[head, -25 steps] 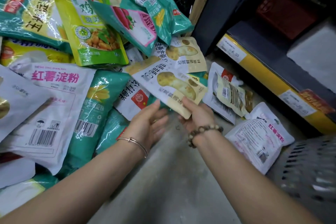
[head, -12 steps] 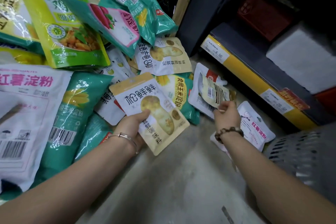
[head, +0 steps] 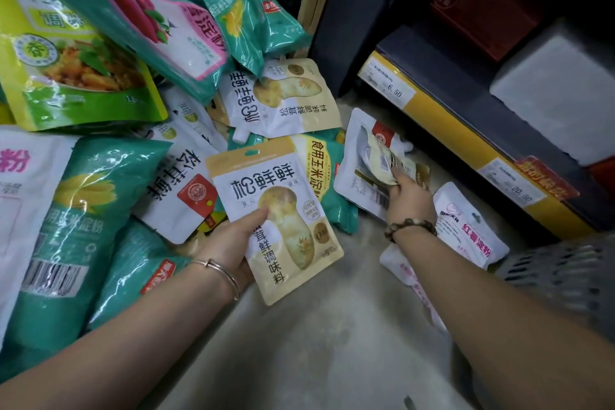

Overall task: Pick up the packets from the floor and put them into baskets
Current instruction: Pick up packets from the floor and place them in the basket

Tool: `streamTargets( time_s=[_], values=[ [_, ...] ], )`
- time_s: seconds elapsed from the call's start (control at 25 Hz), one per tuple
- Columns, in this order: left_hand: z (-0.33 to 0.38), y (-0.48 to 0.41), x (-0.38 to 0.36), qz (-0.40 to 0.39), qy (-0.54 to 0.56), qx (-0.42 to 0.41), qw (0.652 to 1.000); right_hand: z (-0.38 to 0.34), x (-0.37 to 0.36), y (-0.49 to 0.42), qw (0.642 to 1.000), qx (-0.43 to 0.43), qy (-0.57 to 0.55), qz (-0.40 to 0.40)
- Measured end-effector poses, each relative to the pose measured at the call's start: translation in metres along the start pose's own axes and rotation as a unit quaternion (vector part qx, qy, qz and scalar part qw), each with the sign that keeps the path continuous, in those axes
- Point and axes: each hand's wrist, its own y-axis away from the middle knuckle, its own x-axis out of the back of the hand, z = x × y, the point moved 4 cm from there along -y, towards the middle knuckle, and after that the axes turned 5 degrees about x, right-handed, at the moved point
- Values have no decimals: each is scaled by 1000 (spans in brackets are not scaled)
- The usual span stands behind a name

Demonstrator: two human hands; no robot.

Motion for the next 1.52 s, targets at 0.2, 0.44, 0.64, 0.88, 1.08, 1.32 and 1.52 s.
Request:
streamTargets(
  time_s=[0.2,0.44,0.64,0.88,1.08,1.32,1.52],
  values=[
    [4,-2,-1,-4,-65,-21,998,-14,58,26,933,57,-308,179],
    [8,11,0,-63,-65,11,996,-17,93,37,776,-73,-626,2],
    [5,19,-14,-130,3,31,991,-41,62,75,775,-104,-599,-173],
    [-12,26,-25,-109,-95,10,989,-68,40,96,870,-25,-470,-150],
    [-15,22,-20,-62,-96,-5,993,-52,26,75,902,-50,-420,-88],
    [-3,8,-20,-44,-50,8,998,5,9,-19,926,-249,-276,-70],
    [-4,-4,-24,-21,-47,20,999,9,-14,-32,941,-291,-119,-129]
  ],
)
